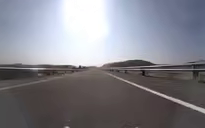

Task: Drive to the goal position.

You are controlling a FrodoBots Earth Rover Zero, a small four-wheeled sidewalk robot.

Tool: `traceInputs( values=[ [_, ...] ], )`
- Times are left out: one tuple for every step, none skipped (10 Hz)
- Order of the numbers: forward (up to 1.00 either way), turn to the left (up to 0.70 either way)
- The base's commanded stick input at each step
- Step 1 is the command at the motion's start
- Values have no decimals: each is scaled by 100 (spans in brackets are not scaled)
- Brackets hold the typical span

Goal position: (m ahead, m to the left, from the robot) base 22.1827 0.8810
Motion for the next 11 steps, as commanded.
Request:
traceInputs(
  values=[
    [100,0],
    [100,0],
    [100,0],
    [100,7],
    [100,23],
    [100,34],
    [100,1],
    [100,0],
    [100,0],
    [100,0],
    [100,0]
  ],
)
